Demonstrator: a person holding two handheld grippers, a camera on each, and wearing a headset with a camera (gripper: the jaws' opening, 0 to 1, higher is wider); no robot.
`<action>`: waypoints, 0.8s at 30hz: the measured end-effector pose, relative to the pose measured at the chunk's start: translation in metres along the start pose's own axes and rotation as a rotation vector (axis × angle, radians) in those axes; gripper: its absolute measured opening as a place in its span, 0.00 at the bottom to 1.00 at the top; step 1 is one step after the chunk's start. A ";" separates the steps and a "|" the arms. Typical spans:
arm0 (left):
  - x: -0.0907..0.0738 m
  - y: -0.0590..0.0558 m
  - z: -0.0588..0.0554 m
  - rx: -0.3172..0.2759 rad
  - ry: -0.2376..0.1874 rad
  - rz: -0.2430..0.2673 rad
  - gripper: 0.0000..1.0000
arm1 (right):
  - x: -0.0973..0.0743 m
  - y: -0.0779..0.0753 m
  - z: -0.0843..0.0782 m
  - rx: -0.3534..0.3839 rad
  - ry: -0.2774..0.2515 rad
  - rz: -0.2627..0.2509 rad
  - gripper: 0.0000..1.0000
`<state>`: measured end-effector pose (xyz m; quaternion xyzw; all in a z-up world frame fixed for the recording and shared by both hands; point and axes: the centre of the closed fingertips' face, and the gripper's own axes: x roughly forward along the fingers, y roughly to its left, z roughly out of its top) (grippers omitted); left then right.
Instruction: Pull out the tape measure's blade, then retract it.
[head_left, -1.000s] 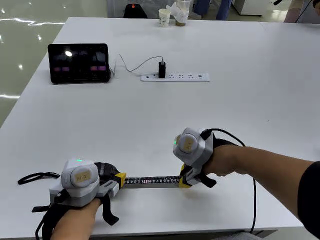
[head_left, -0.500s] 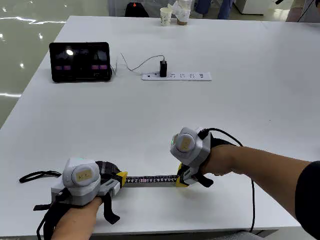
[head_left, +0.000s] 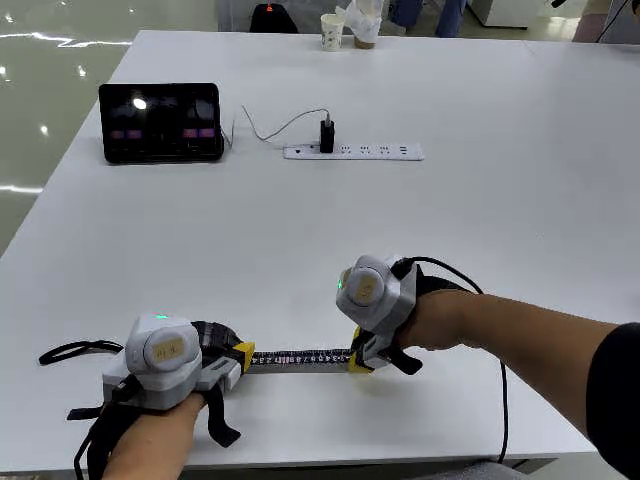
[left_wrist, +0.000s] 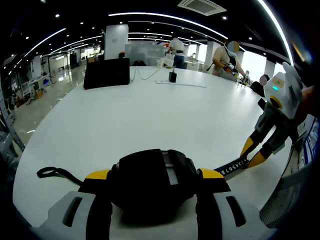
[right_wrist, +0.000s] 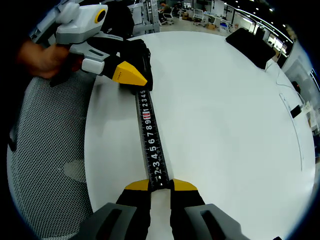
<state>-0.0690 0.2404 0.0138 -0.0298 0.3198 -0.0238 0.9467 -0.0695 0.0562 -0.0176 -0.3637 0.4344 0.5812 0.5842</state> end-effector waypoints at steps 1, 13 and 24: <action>0.000 0.000 0.000 0.000 0.000 0.000 0.63 | 0.000 0.000 0.000 0.001 -0.002 -0.001 0.11; 0.000 0.000 0.000 0.001 0.000 0.000 0.63 | 0.002 0.001 0.004 0.005 -0.010 -0.005 0.11; -0.001 -0.001 0.000 0.000 0.001 0.000 0.63 | 0.003 0.001 0.007 0.010 -0.012 -0.006 0.11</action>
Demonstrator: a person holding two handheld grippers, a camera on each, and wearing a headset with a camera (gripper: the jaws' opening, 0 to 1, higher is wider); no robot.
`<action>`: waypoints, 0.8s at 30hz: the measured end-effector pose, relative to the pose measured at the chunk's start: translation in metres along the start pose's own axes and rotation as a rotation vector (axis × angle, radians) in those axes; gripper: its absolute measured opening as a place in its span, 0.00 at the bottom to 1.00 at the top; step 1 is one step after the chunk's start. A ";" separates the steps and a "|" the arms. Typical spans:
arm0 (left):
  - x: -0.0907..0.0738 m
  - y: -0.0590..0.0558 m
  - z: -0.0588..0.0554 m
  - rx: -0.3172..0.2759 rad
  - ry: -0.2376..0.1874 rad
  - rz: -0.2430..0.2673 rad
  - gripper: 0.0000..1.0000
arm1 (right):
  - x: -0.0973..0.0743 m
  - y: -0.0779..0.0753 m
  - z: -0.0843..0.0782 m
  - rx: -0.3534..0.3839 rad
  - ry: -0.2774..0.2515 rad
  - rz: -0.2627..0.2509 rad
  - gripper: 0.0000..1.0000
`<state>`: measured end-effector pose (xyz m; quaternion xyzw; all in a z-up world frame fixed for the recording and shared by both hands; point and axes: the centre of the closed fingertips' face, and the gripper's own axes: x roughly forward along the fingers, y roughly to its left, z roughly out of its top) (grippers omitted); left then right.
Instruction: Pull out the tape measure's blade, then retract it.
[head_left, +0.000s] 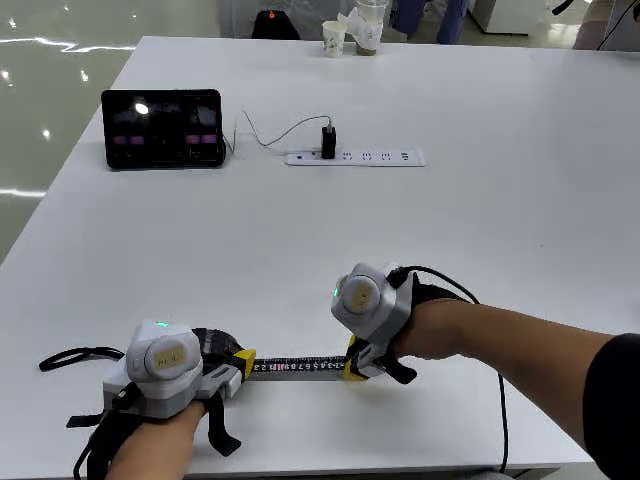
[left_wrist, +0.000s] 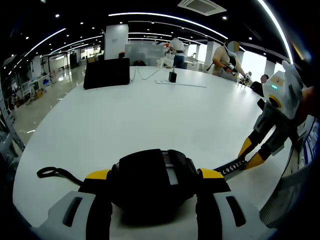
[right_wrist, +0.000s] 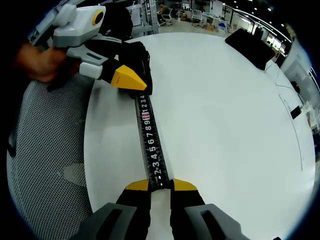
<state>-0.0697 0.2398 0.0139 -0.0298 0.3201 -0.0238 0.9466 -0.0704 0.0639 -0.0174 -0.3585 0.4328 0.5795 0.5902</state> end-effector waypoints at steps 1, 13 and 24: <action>0.000 0.000 0.000 0.000 0.000 0.000 0.63 | 0.000 0.000 0.000 0.004 0.000 -0.001 0.11; 0.000 0.000 0.000 0.000 0.000 -0.001 0.63 | 0.002 0.000 0.004 0.004 -0.002 0.000 0.11; 0.000 0.000 0.000 0.000 0.000 -0.001 0.63 | 0.004 0.002 0.010 0.011 -0.023 -0.005 0.11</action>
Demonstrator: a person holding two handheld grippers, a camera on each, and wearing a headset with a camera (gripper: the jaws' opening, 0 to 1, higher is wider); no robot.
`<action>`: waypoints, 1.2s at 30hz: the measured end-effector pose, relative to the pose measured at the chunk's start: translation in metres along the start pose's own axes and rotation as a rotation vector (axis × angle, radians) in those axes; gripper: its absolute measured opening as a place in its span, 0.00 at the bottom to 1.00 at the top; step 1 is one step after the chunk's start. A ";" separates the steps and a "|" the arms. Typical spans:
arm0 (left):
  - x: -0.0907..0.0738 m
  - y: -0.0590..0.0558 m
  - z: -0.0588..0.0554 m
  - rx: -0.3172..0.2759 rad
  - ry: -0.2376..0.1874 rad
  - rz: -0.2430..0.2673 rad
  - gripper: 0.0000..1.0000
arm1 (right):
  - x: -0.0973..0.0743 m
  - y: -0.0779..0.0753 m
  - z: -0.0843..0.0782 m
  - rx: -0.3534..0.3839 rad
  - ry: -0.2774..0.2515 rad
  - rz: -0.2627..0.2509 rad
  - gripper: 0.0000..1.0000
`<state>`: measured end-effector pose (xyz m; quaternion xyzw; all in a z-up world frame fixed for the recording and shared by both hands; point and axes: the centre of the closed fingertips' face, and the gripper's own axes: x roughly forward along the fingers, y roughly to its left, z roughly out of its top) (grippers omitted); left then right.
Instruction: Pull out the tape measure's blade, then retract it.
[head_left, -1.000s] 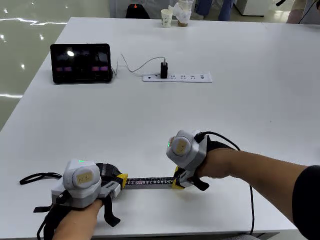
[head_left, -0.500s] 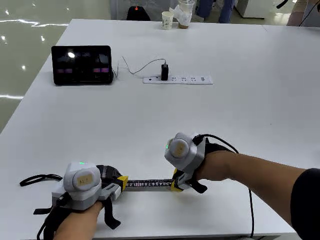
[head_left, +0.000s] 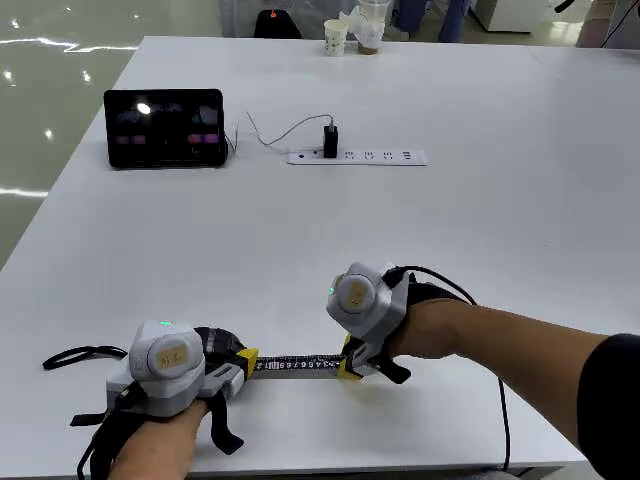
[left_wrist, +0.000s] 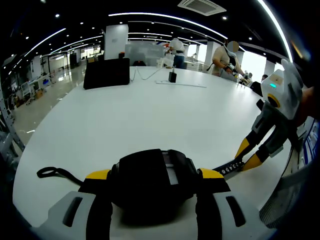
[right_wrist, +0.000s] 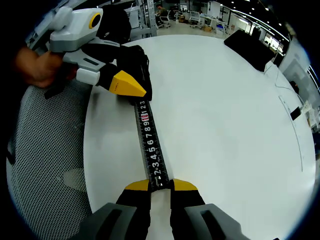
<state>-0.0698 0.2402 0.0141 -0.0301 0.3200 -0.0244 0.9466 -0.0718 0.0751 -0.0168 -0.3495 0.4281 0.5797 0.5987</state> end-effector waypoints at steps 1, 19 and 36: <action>0.000 0.000 0.000 0.000 0.000 0.000 0.63 | 0.001 0.000 0.002 -0.006 -0.008 0.000 0.11; 0.000 0.001 0.000 -0.025 0.000 -0.004 0.62 | 0.005 0.001 0.010 -0.013 -0.020 0.005 0.11; -0.001 0.000 -0.001 0.003 0.006 -0.003 0.62 | 0.007 0.002 0.015 -0.022 -0.018 0.010 0.11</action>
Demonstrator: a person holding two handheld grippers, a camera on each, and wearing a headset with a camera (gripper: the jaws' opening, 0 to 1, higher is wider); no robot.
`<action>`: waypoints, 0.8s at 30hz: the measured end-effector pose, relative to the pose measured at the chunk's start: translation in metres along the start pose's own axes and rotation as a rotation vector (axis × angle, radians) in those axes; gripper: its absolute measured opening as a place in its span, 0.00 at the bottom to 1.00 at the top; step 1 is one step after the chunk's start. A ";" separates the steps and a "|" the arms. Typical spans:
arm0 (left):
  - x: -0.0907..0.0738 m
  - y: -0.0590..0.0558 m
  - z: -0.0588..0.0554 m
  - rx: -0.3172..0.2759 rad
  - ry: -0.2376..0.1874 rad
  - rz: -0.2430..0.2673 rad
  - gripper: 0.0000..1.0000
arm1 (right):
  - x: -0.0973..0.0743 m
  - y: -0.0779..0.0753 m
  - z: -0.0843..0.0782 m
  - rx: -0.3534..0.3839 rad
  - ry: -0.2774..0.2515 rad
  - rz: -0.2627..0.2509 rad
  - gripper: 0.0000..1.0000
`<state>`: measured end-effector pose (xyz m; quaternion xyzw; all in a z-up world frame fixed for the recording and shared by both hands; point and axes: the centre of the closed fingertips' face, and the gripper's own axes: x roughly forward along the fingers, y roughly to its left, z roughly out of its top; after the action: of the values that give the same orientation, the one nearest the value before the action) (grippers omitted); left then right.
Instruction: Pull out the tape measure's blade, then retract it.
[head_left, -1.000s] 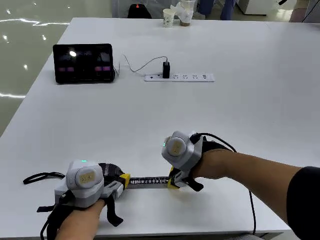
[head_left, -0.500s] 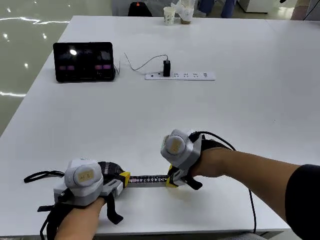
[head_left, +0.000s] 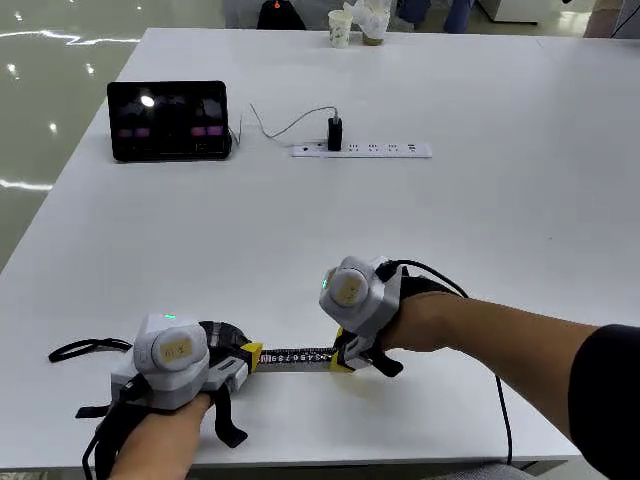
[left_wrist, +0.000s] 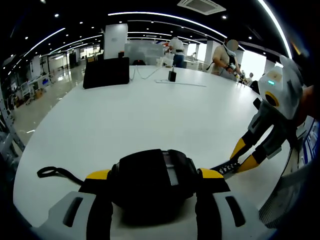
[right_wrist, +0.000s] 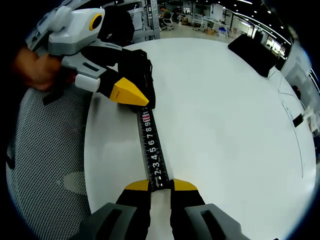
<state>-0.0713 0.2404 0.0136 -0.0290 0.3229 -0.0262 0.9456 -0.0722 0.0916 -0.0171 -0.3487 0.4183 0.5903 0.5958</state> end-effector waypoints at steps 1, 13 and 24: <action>0.000 0.000 0.000 0.000 0.000 0.000 0.62 | 0.000 0.000 0.000 0.001 -0.001 0.000 0.11; 0.001 0.001 0.000 0.000 -0.002 0.000 0.62 | 0.002 0.001 0.004 -0.009 -0.004 0.002 0.11; 0.001 0.001 0.001 -0.001 -0.002 -0.001 0.62 | 0.004 0.002 0.008 -0.020 -0.015 0.004 0.11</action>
<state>-0.0700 0.2410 0.0134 -0.0297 0.3220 -0.0264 0.9459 -0.0742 0.1006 -0.0176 -0.3493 0.4086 0.5983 0.5943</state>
